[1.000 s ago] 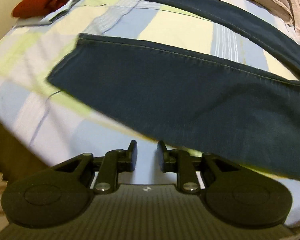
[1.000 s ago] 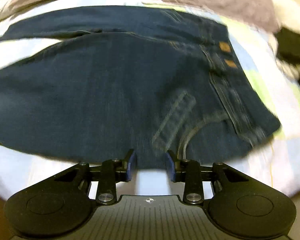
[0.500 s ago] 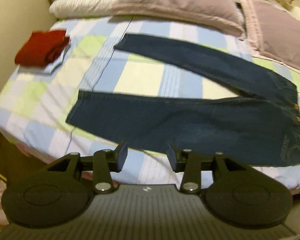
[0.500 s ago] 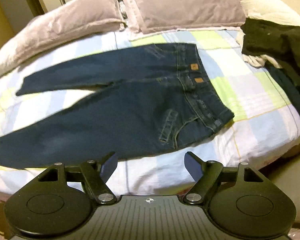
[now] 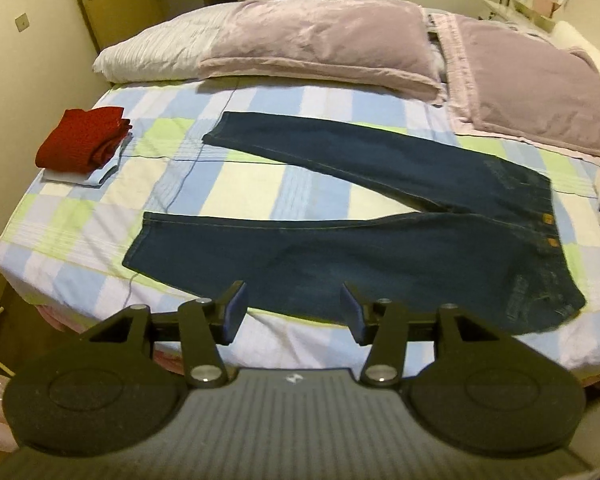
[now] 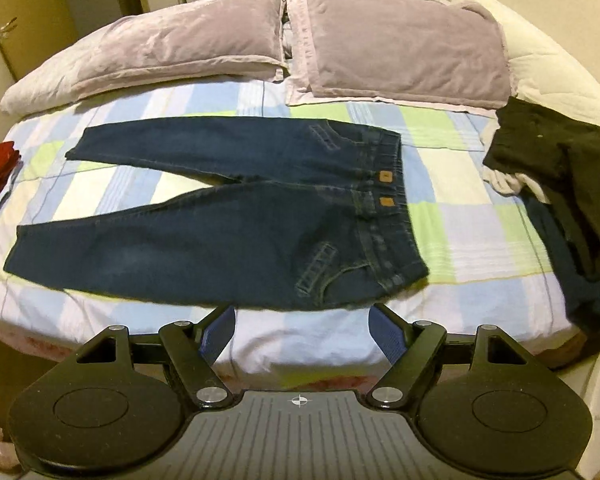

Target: Fold clothes

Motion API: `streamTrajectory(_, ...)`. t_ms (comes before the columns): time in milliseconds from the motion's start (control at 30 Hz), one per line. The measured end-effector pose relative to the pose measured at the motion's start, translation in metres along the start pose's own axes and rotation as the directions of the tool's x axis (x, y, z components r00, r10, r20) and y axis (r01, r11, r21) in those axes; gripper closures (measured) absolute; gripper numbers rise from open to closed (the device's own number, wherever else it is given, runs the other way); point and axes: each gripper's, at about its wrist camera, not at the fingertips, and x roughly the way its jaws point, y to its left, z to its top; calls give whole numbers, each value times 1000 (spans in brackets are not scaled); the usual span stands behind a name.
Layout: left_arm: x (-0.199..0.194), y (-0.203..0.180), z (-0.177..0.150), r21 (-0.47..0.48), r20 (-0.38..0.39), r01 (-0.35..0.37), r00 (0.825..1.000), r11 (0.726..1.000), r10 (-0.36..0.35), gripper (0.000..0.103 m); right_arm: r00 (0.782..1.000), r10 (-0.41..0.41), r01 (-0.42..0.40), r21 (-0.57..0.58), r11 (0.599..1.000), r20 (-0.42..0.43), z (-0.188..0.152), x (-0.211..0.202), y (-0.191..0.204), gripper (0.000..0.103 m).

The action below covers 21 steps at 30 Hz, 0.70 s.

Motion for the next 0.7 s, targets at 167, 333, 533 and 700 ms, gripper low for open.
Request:
streamTrajectory(167,-26,-18,-20,-7,13,-15,1000,1000,15,56,1000,18,-17,-2,1000,18,-10,-18,-20,26)
streamTrajectory(333,-51,-21,-40,-20,20,-48,999,999,48,53,999,47,-46,-34,998,19,-20,-32,-26,26)
streamTrajectory(533,-77,-18,-63,-40,21,-77,997,996,78,53,997,74,-75,-47,996,-15,-41,-37,-28,26)
streamTrajectory(700,-93,-14,-82,-55,19,-82,996,995,84,53,996,89,-90,-48,995,-32,-56,-43,-27,26)
